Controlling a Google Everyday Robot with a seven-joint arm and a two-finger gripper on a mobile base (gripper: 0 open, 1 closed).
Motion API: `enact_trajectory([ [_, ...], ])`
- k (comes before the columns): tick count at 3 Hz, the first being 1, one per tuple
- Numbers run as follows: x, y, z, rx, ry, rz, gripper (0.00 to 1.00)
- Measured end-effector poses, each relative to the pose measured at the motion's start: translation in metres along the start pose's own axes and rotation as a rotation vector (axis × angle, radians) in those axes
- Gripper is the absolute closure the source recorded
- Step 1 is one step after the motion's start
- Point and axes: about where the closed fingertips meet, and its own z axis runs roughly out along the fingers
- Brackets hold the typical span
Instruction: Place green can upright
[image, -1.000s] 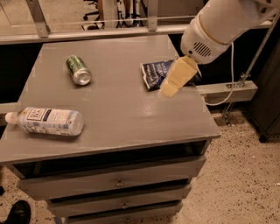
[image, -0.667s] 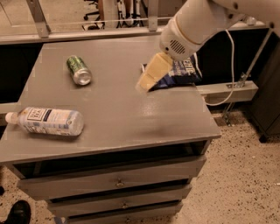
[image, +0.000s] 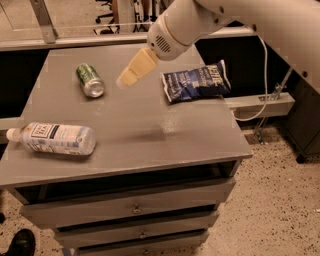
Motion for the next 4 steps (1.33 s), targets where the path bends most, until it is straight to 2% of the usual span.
enact_trajectory([
  [1,-0.02,-0.005,0.029,0.026,-0.028,0.061,0.0],
  [2,-0.032,-0.019,0.061,0.059,-0.027,0.139,0.0],
  [4,-0.074,-0.025,0.114,0.064,-0.017,0.223,0.0],
])
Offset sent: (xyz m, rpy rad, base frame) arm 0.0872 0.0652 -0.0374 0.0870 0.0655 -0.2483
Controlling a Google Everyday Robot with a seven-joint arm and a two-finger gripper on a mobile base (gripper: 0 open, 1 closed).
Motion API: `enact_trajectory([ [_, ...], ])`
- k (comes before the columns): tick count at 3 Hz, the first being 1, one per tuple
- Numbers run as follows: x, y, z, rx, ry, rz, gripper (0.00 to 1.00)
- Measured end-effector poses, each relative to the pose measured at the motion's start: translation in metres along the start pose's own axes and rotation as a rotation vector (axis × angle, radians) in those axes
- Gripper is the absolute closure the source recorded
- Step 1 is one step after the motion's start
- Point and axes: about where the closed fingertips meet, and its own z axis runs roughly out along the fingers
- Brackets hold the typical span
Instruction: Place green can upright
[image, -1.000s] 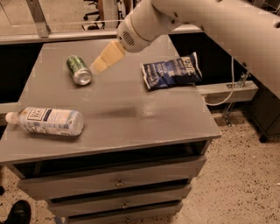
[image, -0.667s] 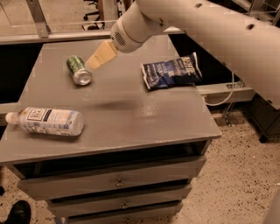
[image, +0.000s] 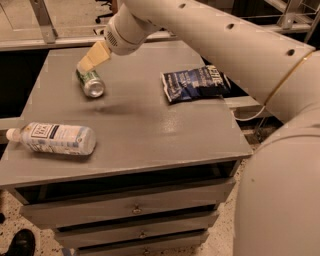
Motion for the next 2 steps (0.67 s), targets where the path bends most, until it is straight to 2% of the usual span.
enact_trajectory([
  [1,-0.02,0.011,0.039,-0.001,0.05,0.021,0.0],
  [2,-0.029,0.021,0.062,-0.005,0.09,0.028,0.0],
])
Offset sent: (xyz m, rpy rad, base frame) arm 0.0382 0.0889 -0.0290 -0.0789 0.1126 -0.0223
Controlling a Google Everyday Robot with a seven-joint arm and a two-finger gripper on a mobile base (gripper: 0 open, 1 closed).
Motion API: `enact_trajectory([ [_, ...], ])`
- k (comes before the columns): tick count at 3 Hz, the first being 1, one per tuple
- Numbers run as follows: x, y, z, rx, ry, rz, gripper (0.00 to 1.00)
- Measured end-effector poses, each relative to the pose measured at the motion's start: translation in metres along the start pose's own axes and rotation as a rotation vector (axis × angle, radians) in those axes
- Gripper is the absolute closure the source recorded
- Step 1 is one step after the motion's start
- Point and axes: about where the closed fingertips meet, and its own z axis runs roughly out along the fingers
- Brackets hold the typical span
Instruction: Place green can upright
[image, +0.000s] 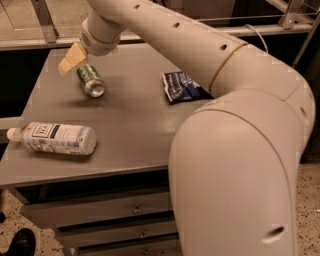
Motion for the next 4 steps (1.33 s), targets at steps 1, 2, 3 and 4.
enact_trajectory([
  [1,-0.006,0.005,0.023,0.02,0.052,-0.007,0.0],
  [2,-0.005,0.005,0.044,0.068,0.128,-0.012,0.0],
  [3,0.0,0.004,0.057,0.108,0.191,-0.007,0.0],
  [4,0.005,0.003,0.063,0.155,0.235,0.013,0.14],
])
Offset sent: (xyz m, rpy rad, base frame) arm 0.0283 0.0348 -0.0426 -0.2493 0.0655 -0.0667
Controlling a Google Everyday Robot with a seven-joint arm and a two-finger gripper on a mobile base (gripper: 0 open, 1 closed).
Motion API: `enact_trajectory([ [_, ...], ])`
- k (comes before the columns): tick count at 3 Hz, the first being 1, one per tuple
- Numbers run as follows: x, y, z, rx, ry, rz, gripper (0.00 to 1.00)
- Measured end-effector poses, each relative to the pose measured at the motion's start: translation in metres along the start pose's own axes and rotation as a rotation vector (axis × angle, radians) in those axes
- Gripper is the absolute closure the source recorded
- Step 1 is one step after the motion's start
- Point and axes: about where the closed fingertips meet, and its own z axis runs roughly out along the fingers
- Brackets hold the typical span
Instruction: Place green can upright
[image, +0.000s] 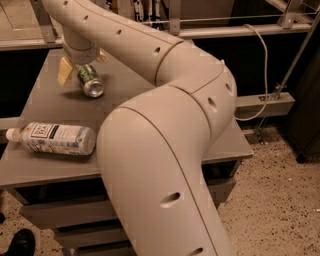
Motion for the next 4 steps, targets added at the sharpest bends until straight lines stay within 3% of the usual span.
enact_trajectory([
  [2,0.009,0.002,0.002,0.053,0.032,0.039,0.62],
  [4,0.005,-0.004,-0.038,0.082,-0.082,0.043,1.0],
])
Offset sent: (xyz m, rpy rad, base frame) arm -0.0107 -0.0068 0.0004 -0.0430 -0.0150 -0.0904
